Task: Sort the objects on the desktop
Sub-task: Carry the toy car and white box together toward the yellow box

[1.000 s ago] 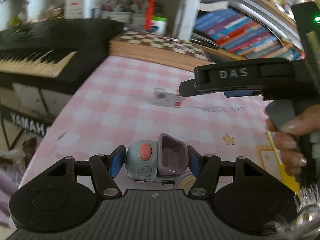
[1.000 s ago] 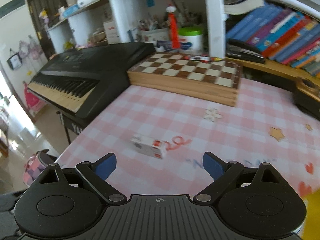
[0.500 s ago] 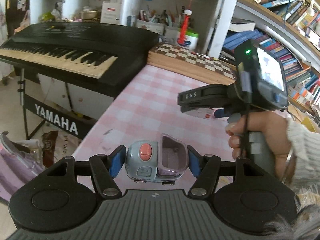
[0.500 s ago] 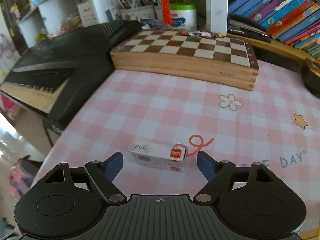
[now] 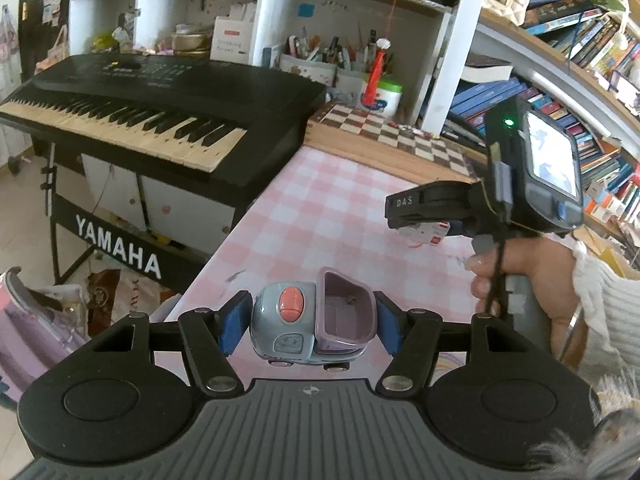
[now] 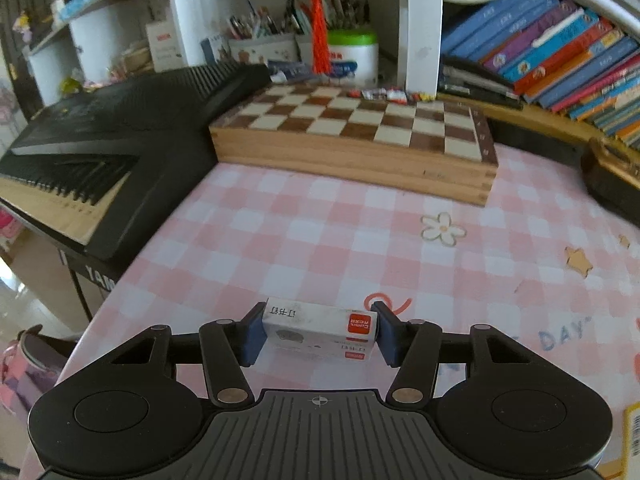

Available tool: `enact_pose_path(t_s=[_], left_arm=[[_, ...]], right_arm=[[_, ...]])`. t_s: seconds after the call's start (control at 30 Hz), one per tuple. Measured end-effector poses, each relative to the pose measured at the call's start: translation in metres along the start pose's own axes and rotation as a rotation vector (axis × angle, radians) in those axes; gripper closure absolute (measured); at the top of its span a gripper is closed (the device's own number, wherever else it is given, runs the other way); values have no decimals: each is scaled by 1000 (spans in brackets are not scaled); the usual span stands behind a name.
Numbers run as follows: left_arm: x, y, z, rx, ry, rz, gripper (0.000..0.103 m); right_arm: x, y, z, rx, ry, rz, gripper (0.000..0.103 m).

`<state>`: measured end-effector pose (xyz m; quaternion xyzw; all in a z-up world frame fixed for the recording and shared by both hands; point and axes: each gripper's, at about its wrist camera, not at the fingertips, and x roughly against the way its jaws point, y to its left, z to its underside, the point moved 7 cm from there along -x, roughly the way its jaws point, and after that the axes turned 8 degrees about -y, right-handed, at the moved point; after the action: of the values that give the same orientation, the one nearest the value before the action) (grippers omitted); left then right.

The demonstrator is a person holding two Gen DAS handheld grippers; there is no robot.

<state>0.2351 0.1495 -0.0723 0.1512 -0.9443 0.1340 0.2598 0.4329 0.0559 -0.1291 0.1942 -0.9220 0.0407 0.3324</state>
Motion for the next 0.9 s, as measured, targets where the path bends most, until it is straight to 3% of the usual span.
enact_pose_path(t_s=[0.47, 0.9], left_arm=[[13, -26, -14, -41, -51, 160, 41], [40, -30, -18, -40, -83, 264, 41]], right_arm=[[75, -27, -8, -53, -82, 0, 48], [148, -47, 21, -55, -93, -18, 48]])
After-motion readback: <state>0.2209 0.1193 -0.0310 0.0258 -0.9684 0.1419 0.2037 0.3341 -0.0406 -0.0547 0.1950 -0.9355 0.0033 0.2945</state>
